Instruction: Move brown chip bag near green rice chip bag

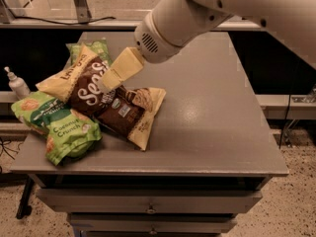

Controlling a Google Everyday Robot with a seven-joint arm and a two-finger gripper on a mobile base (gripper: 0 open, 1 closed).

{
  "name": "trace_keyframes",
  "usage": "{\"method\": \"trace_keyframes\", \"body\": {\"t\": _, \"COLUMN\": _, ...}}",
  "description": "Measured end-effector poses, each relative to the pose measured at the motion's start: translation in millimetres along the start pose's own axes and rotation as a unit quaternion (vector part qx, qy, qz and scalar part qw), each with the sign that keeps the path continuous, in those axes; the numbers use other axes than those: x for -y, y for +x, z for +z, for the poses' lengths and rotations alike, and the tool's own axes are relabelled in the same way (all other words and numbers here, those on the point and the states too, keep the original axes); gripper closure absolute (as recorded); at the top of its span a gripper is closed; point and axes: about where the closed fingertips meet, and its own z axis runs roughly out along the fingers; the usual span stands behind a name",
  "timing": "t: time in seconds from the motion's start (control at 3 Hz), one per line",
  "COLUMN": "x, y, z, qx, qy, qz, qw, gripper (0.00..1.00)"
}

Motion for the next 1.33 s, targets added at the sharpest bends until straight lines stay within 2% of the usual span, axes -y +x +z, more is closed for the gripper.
{"method": "trace_keyframes", "body": {"t": 0.33, "x": 9, "y": -1, "z": -29, "qx": 0.043, "qy": 0.001, "qz": 0.003, "qw": 0.9991, "gripper": 0.00}}
{"method": "trace_keyframes", "body": {"t": 0.67, "x": 22, "y": 15, "z": -68, "qx": 0.092, "qy": -0.003, "qz": -0.004, "qw": 0.9958, "gripper": 0.00}}
{"method": "trace_keyframes", "body": {"t": 1.0, "x": 38, "y": 34, "z": -111, "qx": 0.126, "qy": 0.001, "qz": -0.030, "qw": 0.9916, "gripper": 0.00}}
{"method": "trace_keyframes", "body": {"t": 1.33, "x": 65, "y": 50, "z": -149, "qx": 0.145, "qy": 0.018, "qz": -0.035, "qw": 0.9886, "gripper": 0.00}}
